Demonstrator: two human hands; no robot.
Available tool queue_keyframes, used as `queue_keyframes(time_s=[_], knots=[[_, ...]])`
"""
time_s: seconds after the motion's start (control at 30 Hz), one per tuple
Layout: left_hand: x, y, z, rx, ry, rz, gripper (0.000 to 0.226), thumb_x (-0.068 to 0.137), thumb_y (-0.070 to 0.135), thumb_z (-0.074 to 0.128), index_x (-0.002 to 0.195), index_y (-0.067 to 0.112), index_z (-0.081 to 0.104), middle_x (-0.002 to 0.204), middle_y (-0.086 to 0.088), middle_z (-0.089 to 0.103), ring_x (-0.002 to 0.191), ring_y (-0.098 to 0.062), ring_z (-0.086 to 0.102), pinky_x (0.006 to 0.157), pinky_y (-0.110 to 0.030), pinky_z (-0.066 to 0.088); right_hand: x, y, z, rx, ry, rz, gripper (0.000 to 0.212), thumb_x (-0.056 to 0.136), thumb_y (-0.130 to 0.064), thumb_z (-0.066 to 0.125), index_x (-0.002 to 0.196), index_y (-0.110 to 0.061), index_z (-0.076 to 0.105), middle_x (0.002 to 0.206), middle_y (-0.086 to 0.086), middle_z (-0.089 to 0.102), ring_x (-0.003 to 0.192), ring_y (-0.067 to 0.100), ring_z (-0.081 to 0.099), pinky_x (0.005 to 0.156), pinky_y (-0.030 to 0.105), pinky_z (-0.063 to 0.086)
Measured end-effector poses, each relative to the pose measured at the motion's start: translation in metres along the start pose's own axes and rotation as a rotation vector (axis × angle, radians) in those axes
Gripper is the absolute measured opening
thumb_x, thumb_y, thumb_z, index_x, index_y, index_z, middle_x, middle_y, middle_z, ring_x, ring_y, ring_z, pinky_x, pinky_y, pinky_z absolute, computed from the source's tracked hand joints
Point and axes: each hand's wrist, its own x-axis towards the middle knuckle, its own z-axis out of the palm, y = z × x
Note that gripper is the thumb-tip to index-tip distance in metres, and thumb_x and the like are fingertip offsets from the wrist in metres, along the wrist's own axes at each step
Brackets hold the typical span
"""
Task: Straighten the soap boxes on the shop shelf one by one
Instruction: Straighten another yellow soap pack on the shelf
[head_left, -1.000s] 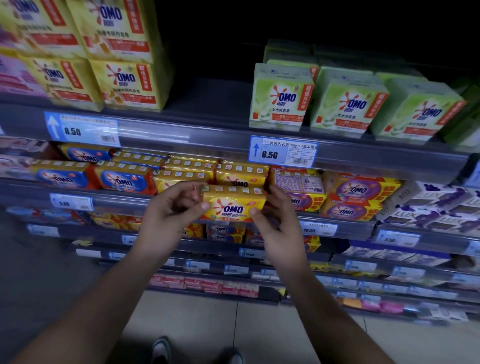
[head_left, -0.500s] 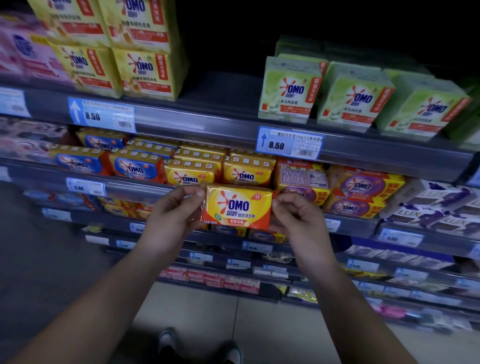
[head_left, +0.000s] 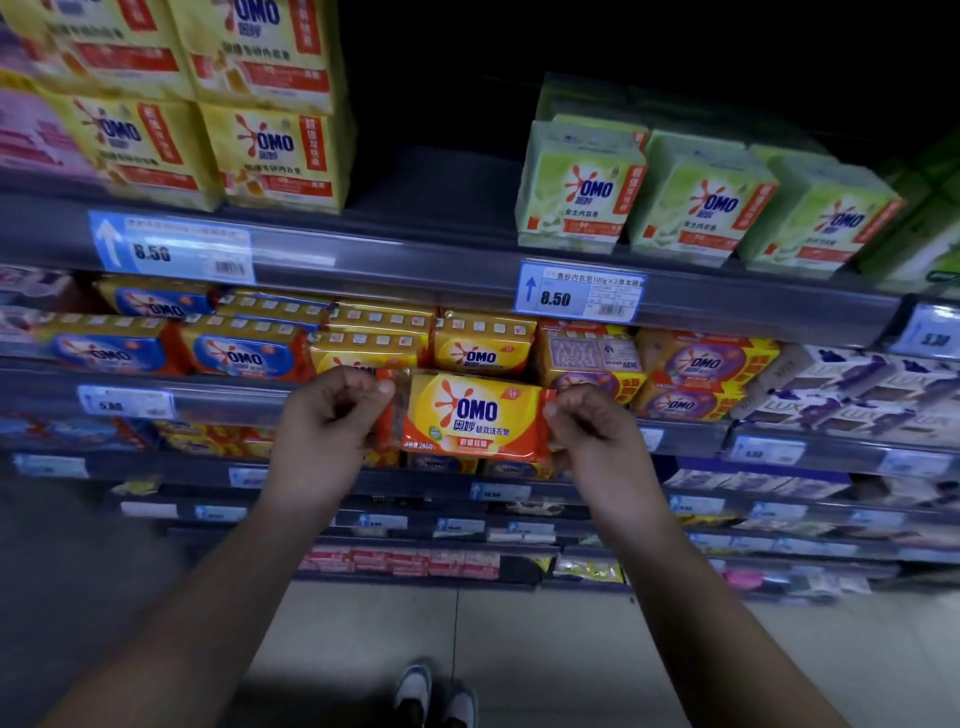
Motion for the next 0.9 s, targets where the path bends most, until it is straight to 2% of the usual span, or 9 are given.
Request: queue_keyframes(time_s=[0.07,0.13,0.3,0.4,0.53,0.6,0.7,0.83,0.9], knots=[[0.002,0.002,0.005,0.023,-0.049,0.020,0.022,0.102,0.021,0.058,0.087,0.006,0.065,0.066,0.000,0.070,0.060,-0.014,0.064,0.056,-0.026,0.055,0.000,0.000,0.000,0.025,0.054,0.064,0.023,0.100,-0.014,0.060,0.078,-0.020,0.060,0.079,-0.003,0.065,0.064,0.001,0.067,0.052,0.020,0.054],[0.004,0.003,0.010,-0.065,-0.091,-0.058,0.023,0.105,0.019,0.052,0.086,0.008,0.060,0.054,0.006,0.058,0.047,-0.007,0.051,0.044,-0.019,0.045,0.002,-0.004,0.000,0.159,0.101,0.183,0.020,0.098,-0.009,0.063,0.079,-0.017,0.064,0.078,-0.002,0.067,0.064,0.005,0.067,0.050,0.016,0.052],[0.011,0.008,0.014,-0.548,-0.189,-0.485,0.022,0.107,0.011,0.044,0.089,0.011,0.056,0.052,0.005,0.048,0.039,-0.005,0.038,0.035,-0.016,0.028,0.010,-0.015,-0.007,0.581,0.080,0.511,0.015,0.096,0.005,0.054,0.097,-0.006,0.063,0.059,0.004,0.072,0.048,0.010,0.068,0.039,0.015,0.048],[0.012,0.007,0.015,-0.584,-0.211,-0.552,0.019,0.105,0.010,0.046,0.088,0.012,0.055,0.053,0.004,0.048,0.038,-0.004,0.038,0.033,-0.015,0.029,0.018,-0.012,-0.014,0.610,0.048,0.585,0.012,0.096,0.005,0.054,0.099,-0.003,0.063,0.060,0.009,0.072,0.045,0.012,0.067,0.037,0.015,0.047],[0.011,0.004,0.021,-0.323,-0.125,-0.411,0.015,0.095,0.017,0.067,0.082,0.014,0.073,0.058,-0.001,0.063,0.046,-0.008,0.054,0.041,-0.016,0.045,0.030,-0.008,-0.025,0.479,0.019,0.470,0.015,0.094,0.001,0.061,0.104,-0.008,0.068,0.083,0.009,0.078,0.070,0.021,0.073,0.040,0.017,0.050],[0.010,0.002,0.025,-0.221,-0.060,-0.309,0.017,0.092,0.015,0.071,0.080,0.025,0.079,0.063,0.002,0.071,0.055,-0.008,0.067,0.051,-0.019,0.054,0.034,-0.005,-0.031,0.348,-0.020,0.336,0.019,0.094,-0.002,0.065,0.087,-0.018,0.072,0.079,0.002,0.079,0.067,0.016,0.074,0.045,0.020,0.054],[0.007,-0.002,0.030,-0.209,-0.101,-0.184,0.027,0.092,0.008,0.068,0.079,0.030,0.077,0.072,0.010,0.072,0.073,-0.008,0.074,0.061,-0.023,0.058,0.037,-0.001,-0.033,0.137,-0.074,0.115,0.038,0.099,-0.008,0.062,0.067,-0.029,0.067,0.076,-0.010,0.072,0.070,0.006,0.072,0.055,0.021,0.056],[0.005,-0.007,0.036,-0.131,-0.058,-0.021,0.031,0.093,0.000,0.066,0.081,0.027,0.075,0.072,0.010,0.070,0.074,-0.007,0.069,0.070,-0.024,0.058,0.040,0.008,-0.029,0.043,-0.087,-0.114,0.022,0.099,-0.004,0.059,0.083,-0.018,0.061,0.087,-0.002,0.067,0.084,0.005,0.070,0.072,0.023,0.060],[0.005,-0.007,0.037,-0.072,0.000,0.070,0.027,0.092,0.000,0.067,0.085,0.025,0.075,0.079,0.005,0.074,0.080,-0.010,0.070,0.076,-0.024,0.056,0.040,0.012,-0.023,0.036,-0.083,-0.182,0.017,0.099,-0.002,0.059,0.088,-0.014,0.062,0.083,-0.008,0.066,0.083,0.004,0.068,0.080,0.024,0.060]])
